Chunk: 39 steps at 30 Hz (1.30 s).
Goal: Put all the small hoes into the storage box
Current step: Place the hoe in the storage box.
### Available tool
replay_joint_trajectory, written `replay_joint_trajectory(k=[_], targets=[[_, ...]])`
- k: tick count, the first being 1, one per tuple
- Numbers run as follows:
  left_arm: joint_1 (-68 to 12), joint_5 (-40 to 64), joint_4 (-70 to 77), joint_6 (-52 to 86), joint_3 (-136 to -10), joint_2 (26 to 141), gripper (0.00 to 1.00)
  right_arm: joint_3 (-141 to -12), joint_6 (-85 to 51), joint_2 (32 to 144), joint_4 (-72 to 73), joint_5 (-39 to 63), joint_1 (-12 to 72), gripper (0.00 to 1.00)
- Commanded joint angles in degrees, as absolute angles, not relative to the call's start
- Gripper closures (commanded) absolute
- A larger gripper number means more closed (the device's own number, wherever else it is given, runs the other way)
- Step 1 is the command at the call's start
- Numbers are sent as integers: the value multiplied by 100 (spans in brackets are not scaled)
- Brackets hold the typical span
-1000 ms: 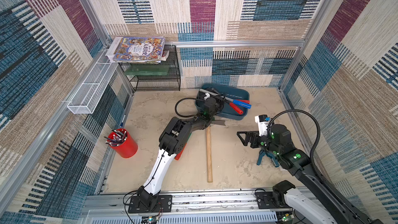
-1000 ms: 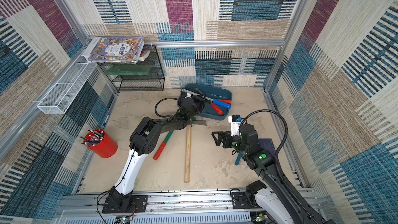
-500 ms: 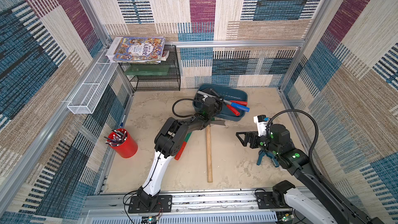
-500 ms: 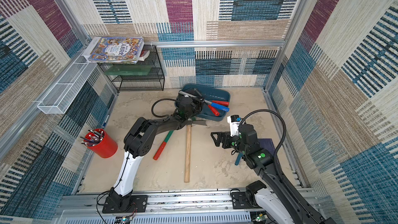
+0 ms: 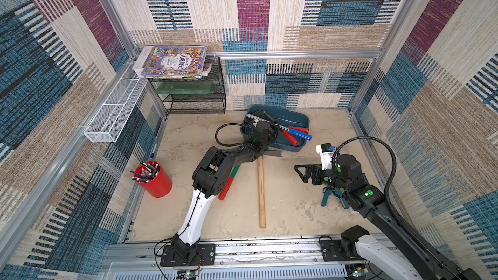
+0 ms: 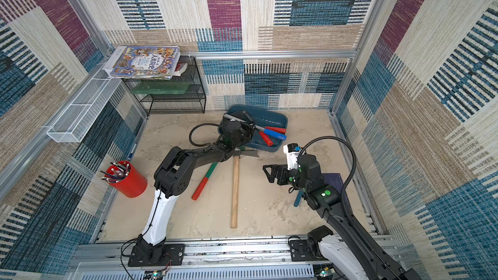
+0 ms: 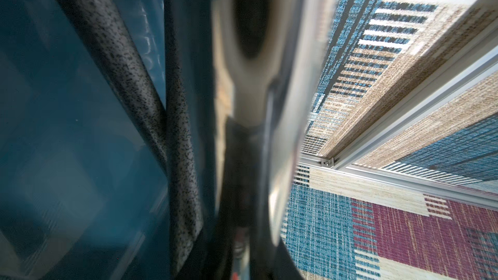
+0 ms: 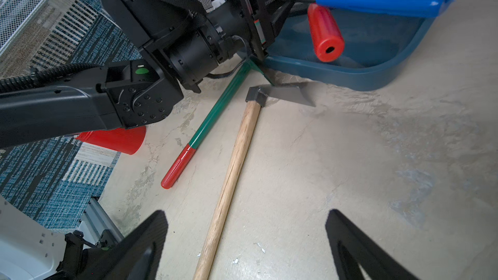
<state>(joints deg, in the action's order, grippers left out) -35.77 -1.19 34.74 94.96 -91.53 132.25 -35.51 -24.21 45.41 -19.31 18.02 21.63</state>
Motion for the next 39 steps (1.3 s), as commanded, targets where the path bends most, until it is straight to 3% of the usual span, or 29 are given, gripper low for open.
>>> replay_joint_trajectory(k=[1, 6, 21, 23, 39], targets=[[-3529, -190, 2822, 10140, -9189, 13398, 98, -3552, -2436, 4502, -1838, 1815, 2160, 4], [-3532, -167, 2663, 10103, -9285, 13397, 85, -3535, -2402, 4464, -1859, 1780, 2153, 4], [-3491, 64, 2399, 10151, -9571, 13486, 69, -3577, -2373, 4493, -1811, 1789, 2153, 4], [-3485, 70, 2385, 10160, -9579, 13490, 63, -3573, -2369, 4484, -1810, 1784, 2153, 4], [-3489, 159, 2524, 10182, -9560, 13476, 57, -3546, -2396, 4502, -1837, 1784, 2153, 4]])
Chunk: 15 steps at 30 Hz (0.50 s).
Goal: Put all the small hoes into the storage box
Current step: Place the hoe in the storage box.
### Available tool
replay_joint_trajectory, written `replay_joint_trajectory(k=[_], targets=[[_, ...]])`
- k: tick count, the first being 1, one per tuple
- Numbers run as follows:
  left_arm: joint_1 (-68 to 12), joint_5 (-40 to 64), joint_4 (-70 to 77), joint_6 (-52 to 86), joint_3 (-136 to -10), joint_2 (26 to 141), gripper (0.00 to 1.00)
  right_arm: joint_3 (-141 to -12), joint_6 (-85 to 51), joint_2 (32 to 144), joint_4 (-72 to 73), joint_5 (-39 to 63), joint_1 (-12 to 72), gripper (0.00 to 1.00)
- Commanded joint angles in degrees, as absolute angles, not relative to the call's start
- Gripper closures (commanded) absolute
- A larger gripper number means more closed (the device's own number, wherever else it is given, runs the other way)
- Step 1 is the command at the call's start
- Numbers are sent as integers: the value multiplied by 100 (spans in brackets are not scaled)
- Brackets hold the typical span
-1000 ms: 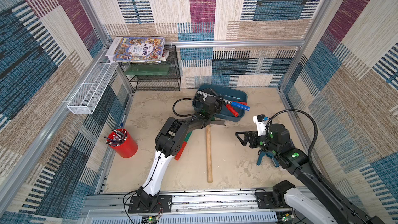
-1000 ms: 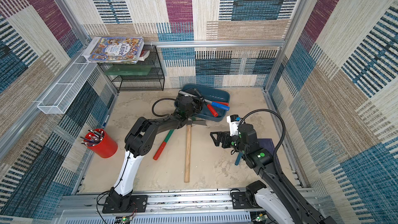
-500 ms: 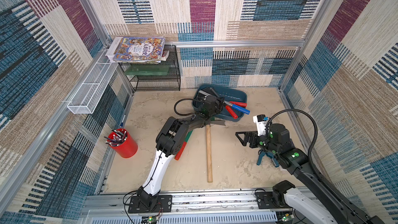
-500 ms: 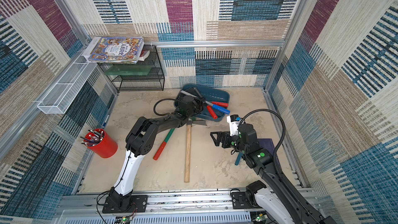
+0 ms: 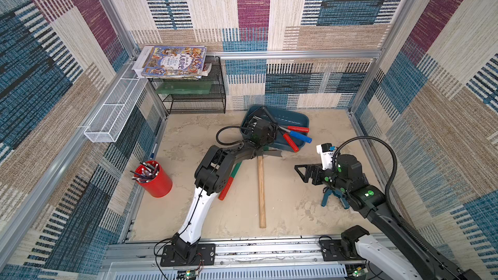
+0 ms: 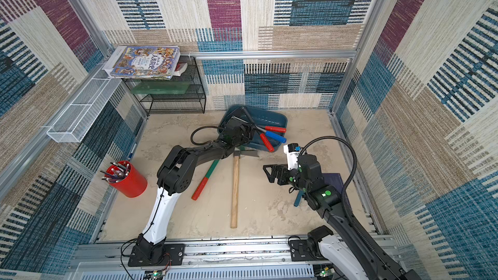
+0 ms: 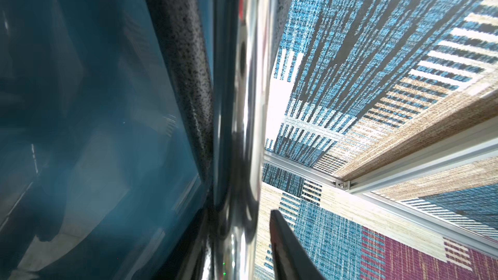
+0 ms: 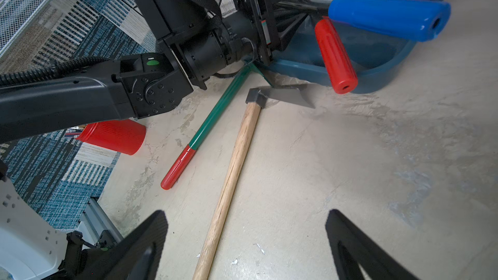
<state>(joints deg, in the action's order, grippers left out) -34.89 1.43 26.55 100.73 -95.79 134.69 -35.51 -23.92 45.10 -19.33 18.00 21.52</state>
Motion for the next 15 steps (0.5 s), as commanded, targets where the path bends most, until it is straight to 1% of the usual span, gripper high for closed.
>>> replay_joint_trajectory(k=[1, 6, 8, 15], targets=[[-3489, 154, 2524, 10173, -9541, 13461, 57, -3550, -2399, 4497, -1824, 1784, 2153, 4], [-3488, 165, 2580, 10173, -9511, 13436, 55, -3550, -2408, 4489, -1837, 1793, 2153, 4], [-3489, 193, 2612, 10178, -9514, 13425, 52, -3542, -2406, 4485, -1837, 1793, 2153, 4], [-3489, 198, 2672, 9981, -9403, 13252, 51, -3542, -2433, 4491, -1828, 1837, 2153, 4]])
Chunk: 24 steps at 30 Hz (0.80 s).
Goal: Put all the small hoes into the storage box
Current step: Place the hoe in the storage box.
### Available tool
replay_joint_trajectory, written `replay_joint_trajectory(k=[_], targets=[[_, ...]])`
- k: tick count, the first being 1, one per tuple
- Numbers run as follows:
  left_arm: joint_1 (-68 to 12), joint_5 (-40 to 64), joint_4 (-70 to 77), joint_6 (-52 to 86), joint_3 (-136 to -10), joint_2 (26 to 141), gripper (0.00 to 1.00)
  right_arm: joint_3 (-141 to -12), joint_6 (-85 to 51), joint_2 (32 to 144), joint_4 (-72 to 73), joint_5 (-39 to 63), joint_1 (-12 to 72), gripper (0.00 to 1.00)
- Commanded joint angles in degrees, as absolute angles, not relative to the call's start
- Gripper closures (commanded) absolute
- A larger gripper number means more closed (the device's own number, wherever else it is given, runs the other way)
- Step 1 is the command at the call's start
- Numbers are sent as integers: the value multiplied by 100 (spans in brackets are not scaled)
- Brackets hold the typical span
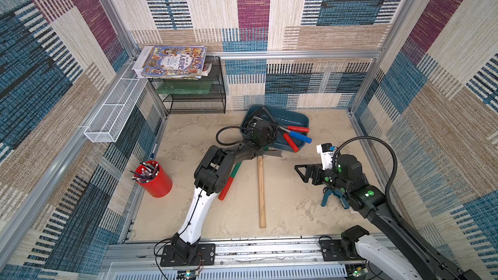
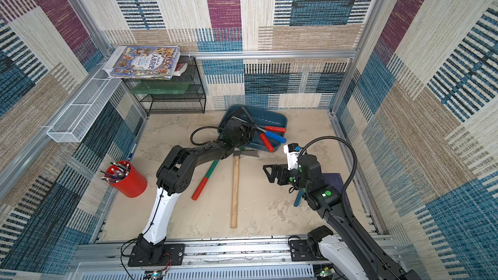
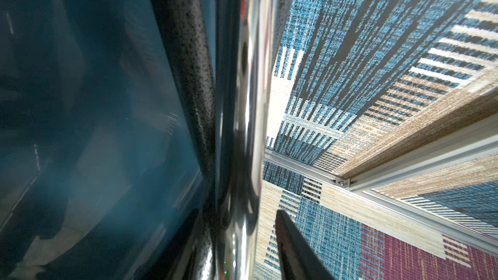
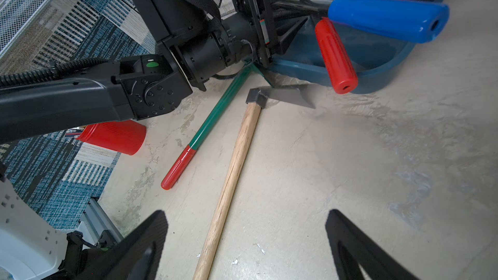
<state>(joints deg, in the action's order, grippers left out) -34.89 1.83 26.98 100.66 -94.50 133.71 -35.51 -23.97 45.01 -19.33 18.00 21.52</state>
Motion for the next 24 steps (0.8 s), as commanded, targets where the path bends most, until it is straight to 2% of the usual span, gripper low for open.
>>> replay_joint_trajectory(k=[1, 15, 24], targets=[[-3492, 207, 2697, 9957, -9367, 13215, 51, -3542, -2426, 4496, -1823, 1837, 2153, 4], [-3516, 385, 2985, 9822, -8736, 12772, 49, -3529, -2483, 4517, -1747, 1903, 2157, 4], [-3515, 512, 2890, 9214, -8203, 12238, 48, -3507, -2494, 4603, -1641, 2033, 2171, 4]])
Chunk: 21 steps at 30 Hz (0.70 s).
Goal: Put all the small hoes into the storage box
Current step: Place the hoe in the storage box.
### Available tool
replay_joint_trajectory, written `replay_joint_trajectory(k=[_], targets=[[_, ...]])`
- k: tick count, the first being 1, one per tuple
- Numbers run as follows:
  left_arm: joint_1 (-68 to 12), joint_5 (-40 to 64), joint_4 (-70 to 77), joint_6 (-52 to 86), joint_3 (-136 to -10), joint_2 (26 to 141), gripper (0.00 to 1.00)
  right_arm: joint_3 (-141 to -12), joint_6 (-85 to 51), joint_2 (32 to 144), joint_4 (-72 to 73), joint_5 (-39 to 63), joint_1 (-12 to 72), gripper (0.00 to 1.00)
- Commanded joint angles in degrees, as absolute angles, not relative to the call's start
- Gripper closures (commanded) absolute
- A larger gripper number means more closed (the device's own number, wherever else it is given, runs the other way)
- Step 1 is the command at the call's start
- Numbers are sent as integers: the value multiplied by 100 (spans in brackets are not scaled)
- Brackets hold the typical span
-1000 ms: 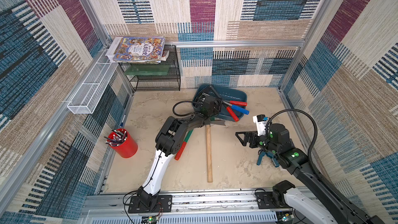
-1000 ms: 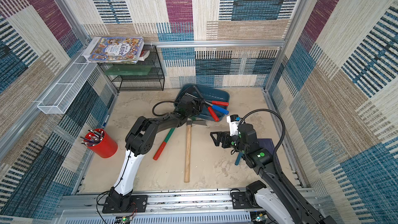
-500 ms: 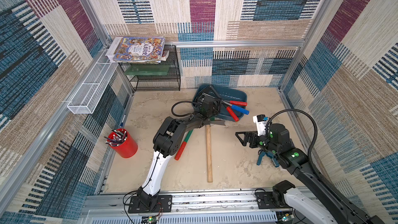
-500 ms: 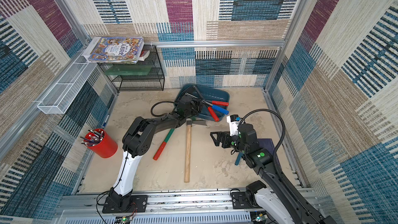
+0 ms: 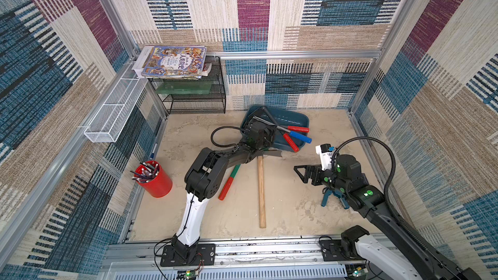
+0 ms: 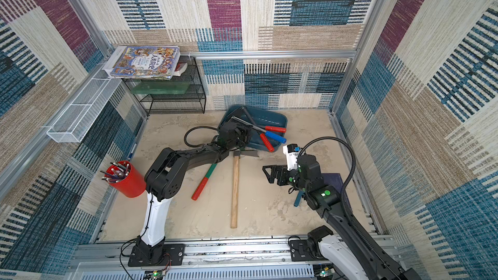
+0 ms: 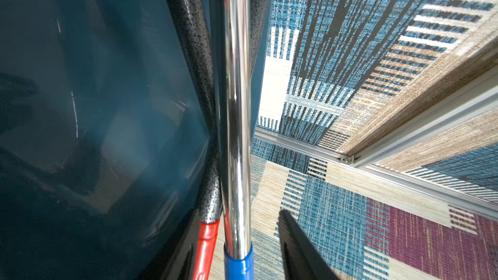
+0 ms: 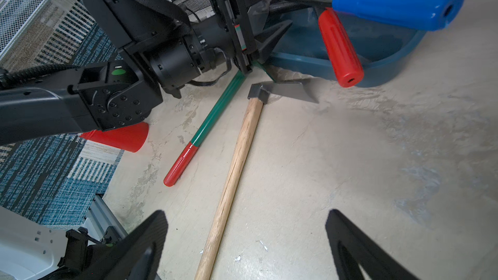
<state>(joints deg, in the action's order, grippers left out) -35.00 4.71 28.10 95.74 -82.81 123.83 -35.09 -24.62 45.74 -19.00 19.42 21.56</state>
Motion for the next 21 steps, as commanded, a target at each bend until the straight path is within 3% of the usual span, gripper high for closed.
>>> replay_joint_trajectory(k=[1, 21], targets=[[-3513, 556, 2832, 9137, -8196, 12190, 48, -3507, -2496, 4612, -1644, 2039, 2170, 4], [-3524, 1388, 1265, 7045, -7859, 11126, 49, -3412, -2374, 4689, -1266, 2346, 2249, 4]])
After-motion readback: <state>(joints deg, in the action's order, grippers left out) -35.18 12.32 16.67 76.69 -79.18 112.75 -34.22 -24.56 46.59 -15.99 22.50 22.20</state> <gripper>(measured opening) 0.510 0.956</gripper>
